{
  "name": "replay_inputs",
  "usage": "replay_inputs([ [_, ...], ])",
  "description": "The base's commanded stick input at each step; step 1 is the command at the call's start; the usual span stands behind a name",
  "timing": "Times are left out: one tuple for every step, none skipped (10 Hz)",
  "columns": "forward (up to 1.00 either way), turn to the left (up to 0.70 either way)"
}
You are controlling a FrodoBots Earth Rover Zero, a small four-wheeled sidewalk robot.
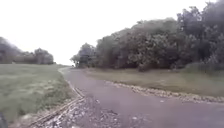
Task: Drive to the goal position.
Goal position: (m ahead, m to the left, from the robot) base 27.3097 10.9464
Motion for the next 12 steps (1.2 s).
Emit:
replay_inputs([
  [1.00,0.27],
  [1.00,0.27],
  [1.00,0.27],
  [1.00,0.27],
  [1.00,0.27],
  [1.00,0.27],
  [1.00,0.27],
  [1.00,0.27],
  [1.00,0.27],
  [1.00,0.27],
  [1.00,0.27],
  [1.00,0.27],
])
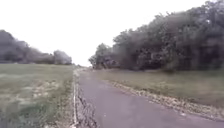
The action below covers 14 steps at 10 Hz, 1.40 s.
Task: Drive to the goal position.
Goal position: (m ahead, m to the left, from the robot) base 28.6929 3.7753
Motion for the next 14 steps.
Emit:
replay_inputs([
  [1.00,0.27],
  [1.00,0.27],
  [1.00,0.27],
  [1.00,0.27],
  [1.00,0.27],
  [1.00,0.27],
  [1.00,0.27],
  [1.00,0.27],
  [1.00,0.27],
  [1.00,0.00],
  [1.00,0.00],
  [1.00,0.00],
  [1.00,0.00],
  [1.00,0.00],
])
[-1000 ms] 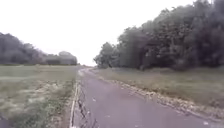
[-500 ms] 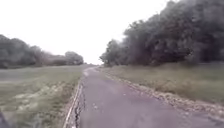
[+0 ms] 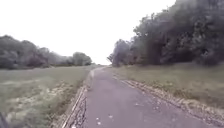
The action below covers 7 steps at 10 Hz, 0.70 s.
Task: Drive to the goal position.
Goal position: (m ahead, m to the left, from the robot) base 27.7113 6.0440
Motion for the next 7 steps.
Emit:
replay_inputs([
  [1.00,0.00],
  [1.00,0.00],
  [1.00,0.00],
  [1.00,-0.10],
  [1.00,-0.26],
  [1.00,-0.08],
  [1.00,0.00],
])
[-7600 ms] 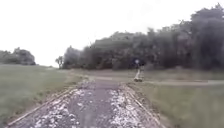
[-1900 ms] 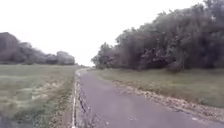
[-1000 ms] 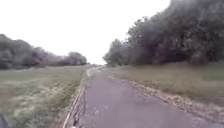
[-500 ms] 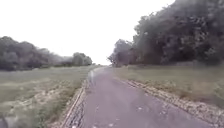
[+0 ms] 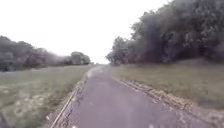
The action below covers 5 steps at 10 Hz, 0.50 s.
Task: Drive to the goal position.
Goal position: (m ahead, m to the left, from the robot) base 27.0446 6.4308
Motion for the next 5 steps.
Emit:
replay_inputs([
  [1.00,0.00],
  [1.00,0.00],
  [1.00,0.00],
  [1.00,0.00],
  [1.00,0.16],
])
